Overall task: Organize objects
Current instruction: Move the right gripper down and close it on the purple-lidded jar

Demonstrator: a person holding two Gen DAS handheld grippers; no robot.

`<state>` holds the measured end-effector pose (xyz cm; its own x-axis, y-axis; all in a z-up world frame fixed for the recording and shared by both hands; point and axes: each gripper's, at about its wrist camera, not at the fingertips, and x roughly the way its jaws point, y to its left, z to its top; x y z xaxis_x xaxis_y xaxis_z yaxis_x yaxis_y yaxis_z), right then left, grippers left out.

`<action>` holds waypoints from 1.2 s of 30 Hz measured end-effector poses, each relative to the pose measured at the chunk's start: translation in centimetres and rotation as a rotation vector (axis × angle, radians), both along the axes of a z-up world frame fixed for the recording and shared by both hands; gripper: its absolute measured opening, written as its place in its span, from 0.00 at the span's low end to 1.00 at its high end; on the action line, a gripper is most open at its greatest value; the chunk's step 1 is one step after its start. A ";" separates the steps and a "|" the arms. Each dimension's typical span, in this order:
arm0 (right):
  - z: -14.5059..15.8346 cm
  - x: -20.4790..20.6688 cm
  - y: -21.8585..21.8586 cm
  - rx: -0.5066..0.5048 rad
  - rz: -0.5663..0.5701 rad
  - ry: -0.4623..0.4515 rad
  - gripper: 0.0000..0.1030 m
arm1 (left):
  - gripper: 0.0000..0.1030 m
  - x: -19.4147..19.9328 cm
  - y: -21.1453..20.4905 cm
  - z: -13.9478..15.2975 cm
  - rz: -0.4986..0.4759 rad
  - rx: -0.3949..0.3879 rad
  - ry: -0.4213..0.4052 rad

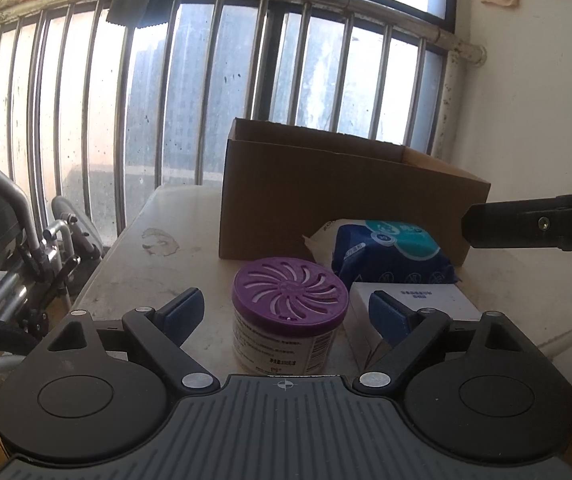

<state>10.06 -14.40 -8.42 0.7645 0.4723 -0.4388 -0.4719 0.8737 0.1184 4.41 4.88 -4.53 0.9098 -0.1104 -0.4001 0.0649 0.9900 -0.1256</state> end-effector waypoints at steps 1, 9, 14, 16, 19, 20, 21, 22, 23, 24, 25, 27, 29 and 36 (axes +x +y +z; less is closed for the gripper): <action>0.1 0.6 0.3 0.009 0.025 0.007 1.00 | 0.78 0.4 0.0 -0.2 -0.004 0.001 0.009; -0.3 5.4 2.9 -0.002 0.188 0.140 0.84 | 0.67 1.1 1.6 -1.4 -0.079 -0.069 0.008; -0.3 6.1 4.7 -0.071 0.292 0.152 0.84 | 0.64 1.4 2.1 -1.3 -0.145 -0.009 0.005; -0.4 6.4 5.5 -0.078 0.345 0.160 0.84 | 0.64 1.4 2.2 -1.3 -0.176 0.007 0.004; -0.5 6.8 6.9 -0.109 0.414 0.176 0.84 | 0.63 1.4 2.5 -1.2 -0.213 0.020 0.011; -0.6 7.0 7.4 -0.122 0.431 0.177 0.84 | 0.63 1.5 2.6 -1.2 -0.224 0.021 0.014; -0.8 7.1 7.9 -0.139 0.443 0.178 0.84 | 0.63 1.5 2.7 -1.2 -0.233 0.020 0.015; -0.9 7.3 8.3 -0.156 0.450 0.178 0.84 | 0.63 1.5 2.8 -1.2 -0.238 0.021 0.015; -1.1 7.5 8.7 -0.176 0.453 0.181 0.84 | 0.63 1.4 2.9 -1.3 -0.243 0.023 0.016; -1.4 7.7 9.1 -0.196 0.462 0.189 0.84 | 0.63 1.4 2.9 -1.3 -0.249 0.026 0.016; -1.7 8.0 9.5 -0.219 0.476 0.200 0.84 | 0.63 1.3 3.0 -1.3 -0.255 0.030 0.016; -2.3 8.2 10.3 -0.265 0.510 0.216 0.89 | 0.63 1.2 3.1 -1.4 -0.266 0.035 0.016; -2.8 8.1 11.0 -0.312 0.526 0.202 0.92 | 0.63 1.0 3.2 -1.5 -0.267 0.033 0.011; -3.4 8.7 10.6 -0.283 0.580 0.248 0.92 | 0.63 0.8 3.3 -1.8 -0.284 0.049 -0.006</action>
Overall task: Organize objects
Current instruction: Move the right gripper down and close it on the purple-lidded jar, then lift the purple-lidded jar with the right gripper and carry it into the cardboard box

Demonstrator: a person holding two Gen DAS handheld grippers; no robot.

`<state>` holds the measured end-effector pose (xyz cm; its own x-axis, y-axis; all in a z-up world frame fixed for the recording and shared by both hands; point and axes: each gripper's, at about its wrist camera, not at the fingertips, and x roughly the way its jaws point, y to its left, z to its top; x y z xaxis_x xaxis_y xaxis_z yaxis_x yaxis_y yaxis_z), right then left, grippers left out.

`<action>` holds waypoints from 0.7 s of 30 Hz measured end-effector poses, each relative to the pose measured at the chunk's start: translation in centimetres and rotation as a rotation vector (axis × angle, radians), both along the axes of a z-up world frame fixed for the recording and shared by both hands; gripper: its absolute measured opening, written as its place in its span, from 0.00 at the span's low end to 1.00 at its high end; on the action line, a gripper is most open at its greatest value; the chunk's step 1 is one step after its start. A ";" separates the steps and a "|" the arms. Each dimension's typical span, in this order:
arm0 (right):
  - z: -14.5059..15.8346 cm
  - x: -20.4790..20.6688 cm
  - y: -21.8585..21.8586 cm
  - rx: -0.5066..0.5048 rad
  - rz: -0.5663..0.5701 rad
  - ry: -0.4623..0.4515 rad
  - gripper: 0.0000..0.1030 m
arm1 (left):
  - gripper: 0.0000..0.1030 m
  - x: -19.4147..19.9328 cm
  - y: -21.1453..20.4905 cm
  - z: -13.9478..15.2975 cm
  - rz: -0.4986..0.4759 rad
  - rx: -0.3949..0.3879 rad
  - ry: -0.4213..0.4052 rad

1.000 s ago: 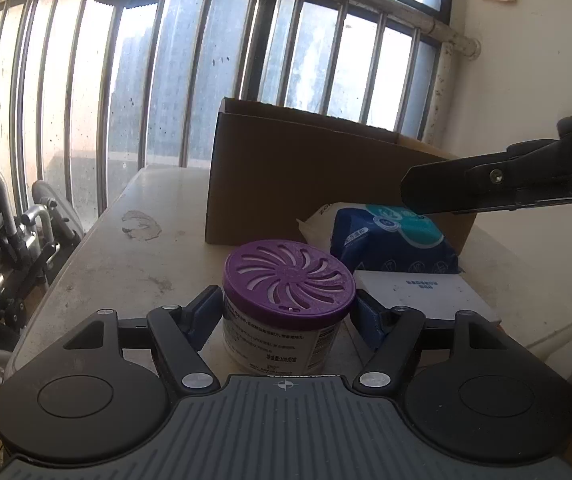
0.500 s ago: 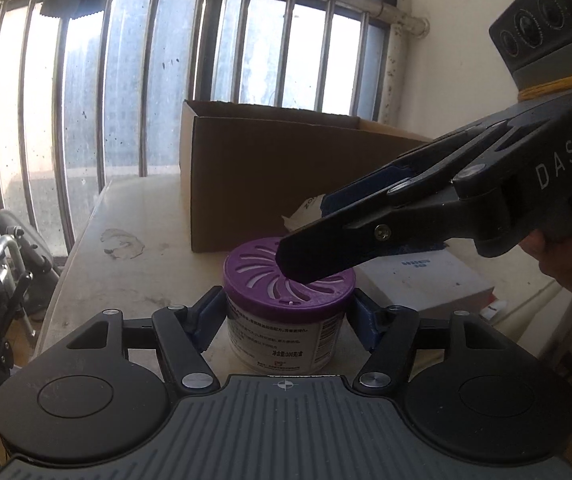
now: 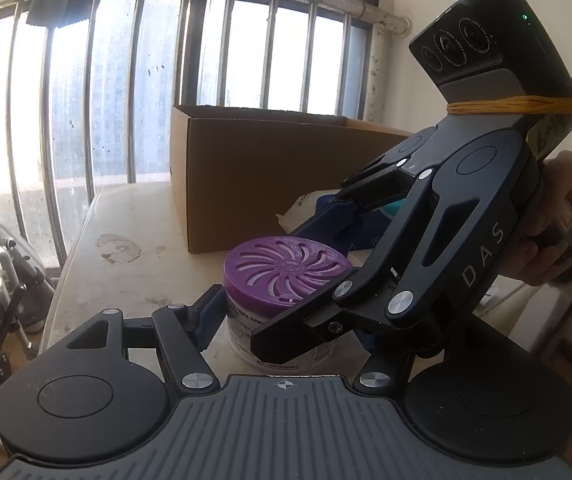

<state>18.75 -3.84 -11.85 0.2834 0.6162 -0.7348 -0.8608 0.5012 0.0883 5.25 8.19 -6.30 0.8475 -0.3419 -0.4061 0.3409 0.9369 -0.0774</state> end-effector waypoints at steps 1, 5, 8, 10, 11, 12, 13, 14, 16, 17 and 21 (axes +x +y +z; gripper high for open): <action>0.1 0.1 -0.1 0.011 -0.001 0.006 0.91 | 0.63 0.2 0.0 0.2 -0.007 0.008 0.002; 0.5 1.1 -0.5 0.054 0.009 0.050 0.83 | 0.63 0.2 -0.1 0.3 -0.011 0.009 0.011; 0.6 1.3 -0.6 0.074 0.020 0.065 0.79 | 0.63 0.3 0.0 0.4 -0.010 0.006 0.013; 0.7 1.4 -0.6 0.088 0.035 0.090 0.70 | 0.63 0.4 -0.1 0.5 -0.013 0.009 0.014; 0.7 1.5 -0.6 0.087 0.039 0.094 0.69 | 0.63 0.5 -0.1 0.5 -0.013 0.008 0.017; 0.7 1.5 -0.5 0.082 0.046 0.092 0.69 | 0.63 0.5 -0.1 0.6 -0.014 0.009 0.020; 0.7 1.5 -0.4 0.079 0.051 0.093 0.69 | 0.63 0.5 -0.1 0.6 -0.014 0.011 0.021; 0.7 1.5 -0.4 0.071 0.060 0.092 0.69 | 0.63 0.5 -0.2 0.7 -0.013 0.013 0.022; 0.7 1.4 -0.4 0.067 0.066 0.093 0.69 | 0.63 0.5 -0.2 0.7 -0.011 0.015 0.024; 0.7 1.4 -0.4 0.065 0.068 0.093 0.69 | 0.63 0.5 -0.3 0.7 -0.009 0.015 0.027; 0.6 1.1 -0.4 0.058 0.080 0.082 0.69 | 0.63 0.1 -0.5 0.8 0.007 0.016 0.023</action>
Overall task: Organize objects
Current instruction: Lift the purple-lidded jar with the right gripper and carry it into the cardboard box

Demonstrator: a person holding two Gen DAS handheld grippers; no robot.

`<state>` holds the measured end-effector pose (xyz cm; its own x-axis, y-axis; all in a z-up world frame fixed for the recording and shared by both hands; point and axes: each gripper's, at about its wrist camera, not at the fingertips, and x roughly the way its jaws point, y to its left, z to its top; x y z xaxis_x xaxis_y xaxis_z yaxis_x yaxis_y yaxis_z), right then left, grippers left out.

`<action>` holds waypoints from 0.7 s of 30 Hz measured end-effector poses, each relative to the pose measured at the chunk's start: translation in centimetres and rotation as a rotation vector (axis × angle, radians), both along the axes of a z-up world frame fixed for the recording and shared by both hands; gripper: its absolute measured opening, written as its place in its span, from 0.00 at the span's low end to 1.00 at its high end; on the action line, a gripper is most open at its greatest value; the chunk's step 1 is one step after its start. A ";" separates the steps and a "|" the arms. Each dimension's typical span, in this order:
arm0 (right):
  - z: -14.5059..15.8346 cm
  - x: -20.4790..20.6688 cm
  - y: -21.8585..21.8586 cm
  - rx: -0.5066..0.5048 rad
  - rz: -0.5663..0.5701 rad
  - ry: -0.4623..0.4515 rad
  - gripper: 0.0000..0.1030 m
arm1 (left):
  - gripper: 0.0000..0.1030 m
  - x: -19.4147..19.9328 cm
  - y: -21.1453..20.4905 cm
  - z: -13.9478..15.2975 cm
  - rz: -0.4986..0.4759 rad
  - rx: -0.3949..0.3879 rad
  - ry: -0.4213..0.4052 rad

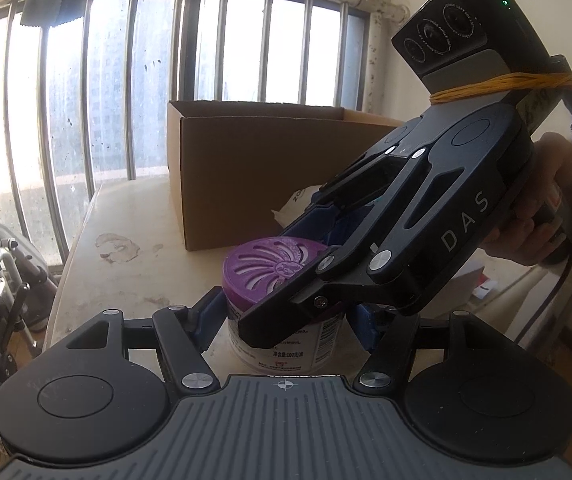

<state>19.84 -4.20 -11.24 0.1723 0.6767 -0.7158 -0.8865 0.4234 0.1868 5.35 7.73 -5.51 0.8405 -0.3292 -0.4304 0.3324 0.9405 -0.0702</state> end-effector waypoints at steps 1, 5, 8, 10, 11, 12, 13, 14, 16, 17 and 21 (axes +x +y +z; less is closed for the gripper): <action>0.1 0.0 -0.1 0.006 -0.003 0.006 0.69 | 0.63 -0.2 0.0 0.0 0.003 -0.001 -0.007; 0.7 -0.1 -0.7 0.023 -0.005 0.015 0.69 | 0.63 -0.6 -0.2 0.7 0.005 0.003 -0.023; 1.8 0.1 -1.5 0.048 -0.017 0.028 0.69 | 0.63 -0.5 -0.7 1.5 -0.008 0.016 -0.058; 2.8 0.1 -2.0 0.062 -0.027 0.022 0.69 | 0.63 -0.6 -0.9 2.5 -0.017 0.030 -0.080; 3.3 0.1 -2.3 0.068 -0.031 0.014 0.69 | 0.63 -0.5 -1.0 2.9 -0.019 0.035 -0.094; 3.9 0.1 -2.6 0.083 -0.042 0.007 0.69 | 0.63 -0.4 -1.0 3.5 -0.022 0.037 -0.115; 4.5 0.1 -2.8 0.088 -0.049 0.001 0.69 | 0.63 -0.2 -1.0 4.1 -0.031 0.042 -0.127; 5.2 0.2 -3.0 0.093 -0.055 -0.008 0.69 | 0.63 -0.1 -1.0 4.5 -0.034 0.046 -0.143; 6.5 0.5 -3.4 0.101 -0.062 -0.029 0.69 | 0.63 0.7 -1.3 5.5 -0.051 0.071 -0.178; 7.3 0.6 -3.5 0.107 -0.064 -0.046 0.69 | 0.63 1.1 -1.3 6.1 -0.055 0.086 -0.198; 10.2 1.5 -3.8 0.114 -0.070 -0.121 0.69 | 0.63 3.7 -1.6 8.1 -0.081 0.125 -0.230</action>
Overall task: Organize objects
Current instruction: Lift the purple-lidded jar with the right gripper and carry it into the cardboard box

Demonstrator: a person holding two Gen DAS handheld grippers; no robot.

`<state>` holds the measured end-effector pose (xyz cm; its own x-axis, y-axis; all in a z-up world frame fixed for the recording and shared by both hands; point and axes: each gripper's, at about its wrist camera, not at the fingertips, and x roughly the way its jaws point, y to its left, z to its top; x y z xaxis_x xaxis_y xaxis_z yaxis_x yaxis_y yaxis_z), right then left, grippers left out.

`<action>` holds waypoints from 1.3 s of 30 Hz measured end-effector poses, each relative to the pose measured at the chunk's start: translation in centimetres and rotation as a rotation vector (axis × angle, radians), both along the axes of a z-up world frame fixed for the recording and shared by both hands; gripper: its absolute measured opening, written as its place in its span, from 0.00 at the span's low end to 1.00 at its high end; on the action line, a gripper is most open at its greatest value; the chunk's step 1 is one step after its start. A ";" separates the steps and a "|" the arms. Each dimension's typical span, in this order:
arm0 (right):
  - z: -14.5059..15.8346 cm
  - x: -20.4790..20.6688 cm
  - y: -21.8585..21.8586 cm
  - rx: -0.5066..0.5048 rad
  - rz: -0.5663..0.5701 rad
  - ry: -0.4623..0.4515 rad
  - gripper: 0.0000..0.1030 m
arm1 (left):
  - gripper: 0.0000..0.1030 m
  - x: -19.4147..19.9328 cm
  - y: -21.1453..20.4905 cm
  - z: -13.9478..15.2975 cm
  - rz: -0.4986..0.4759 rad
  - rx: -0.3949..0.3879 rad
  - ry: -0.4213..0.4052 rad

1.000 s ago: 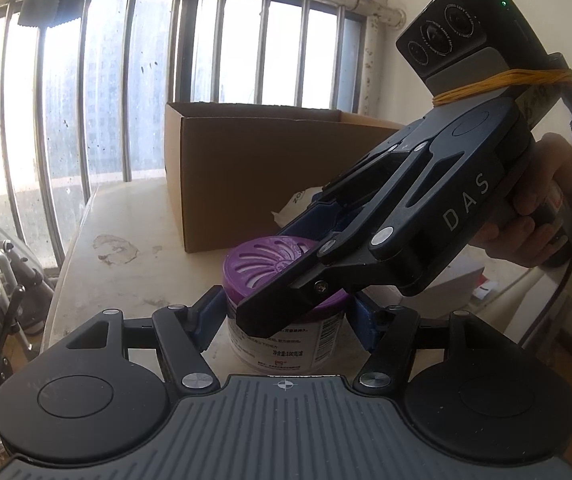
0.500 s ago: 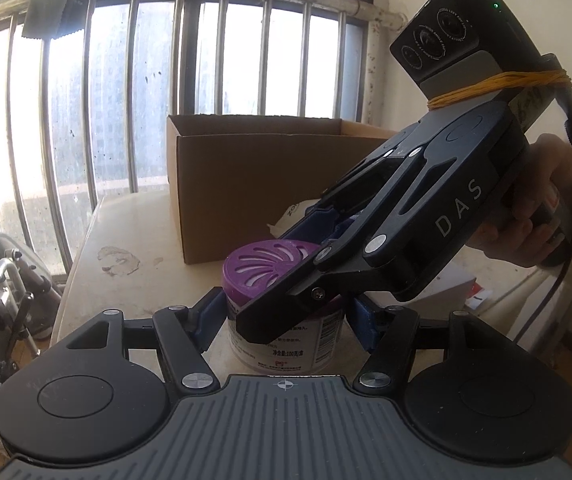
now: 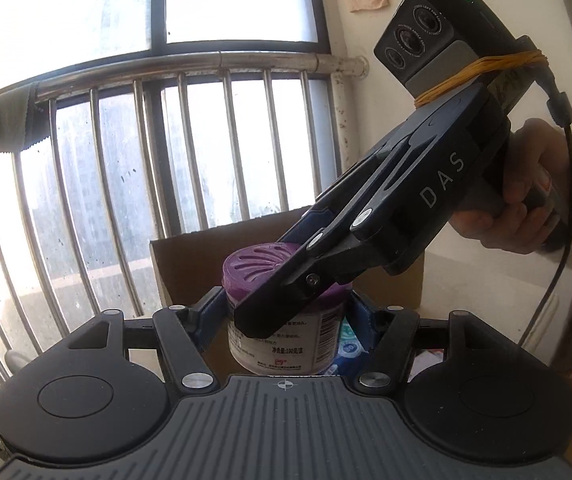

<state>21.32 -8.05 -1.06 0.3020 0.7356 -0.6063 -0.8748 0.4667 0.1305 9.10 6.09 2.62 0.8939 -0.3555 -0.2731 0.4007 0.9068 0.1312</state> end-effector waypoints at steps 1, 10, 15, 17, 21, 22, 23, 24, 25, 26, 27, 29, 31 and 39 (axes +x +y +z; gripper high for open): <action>0.6 0.3 0.0 -0.012 -0.002 -0.019 0.69 | 0.63 0.9 0.0 0.5 -0.009 0.001 0.012; 3.1 5.0 0.4 -0.086 -0.045 -0.084 0.69 | 0.63 7.6 0.1 2.7 -0.048 0.039 0.025; 2.8 9.8 0.4 -0.061 -0.087 -0.007 0.69 | 0.63 11.9 0.6 2.9 -0.071 0.075 0.080; 1.9 12.3 0.4 -0.063 -0.115 0.045 0.69 | 0.63 13.9 0.8 2.5 -0.084 0.081 0.123; -0.1 17.1 0.2 -0.074 -0.163 0.173 0.68 | 0.63 17.7 0.2 1.2 -0.119 0.148 0.207; -0.5 17.9 0.1 -0.073 -0.177 0.193 0.67 | 0.63 18.7 -0.1 0.9 -0.116 0.165 0.226; -1.0 18.9 0.2 -0.083 -0.187 0.211 0.67 | 0.63 19.6 -0.2 0.7 -0.117 0.172 0.254; -1.4 19.5 0.2 -0.088 -0.196 0.218 0.67 | 0.63 20.5 -0.2 0.6 -0.117 0.170 0.278; -1.6 20.0 0.2 -0.089 -0.205 0.225 0.67 | 0.63 21.3 -0.2 0.5 -0.117 0.169 0.308; -2.0 20.6 0.3 -0.098 -0.210 0.232 0.67 | 0.63 22.2 -0.2 0.4 -0.114 0.170 0.345; -2.3 21.3 0.3 -0.099 -0.217 0.246 0.67 | 0.63 23.1 -0.3 0.3 -0.110 0.176 0.378; -3.2 22.6 0.4 -0.101 -0.230 0.296 0.67 | 0.65 24.7 -0.3 -0.1 -0.095 0.177 0.453; -4.5 23.9 0.4 -0.097 -0.245 0.366 0.67 | 0.67 25.8 -0.4 -0.7 -0.070 0.190 0.522; -9.2 26.0 2.0 -0.164 -0.270 0.492 0.67 | 0.73 25.9 -2.7 -2.3 -0.060 0.445 0.540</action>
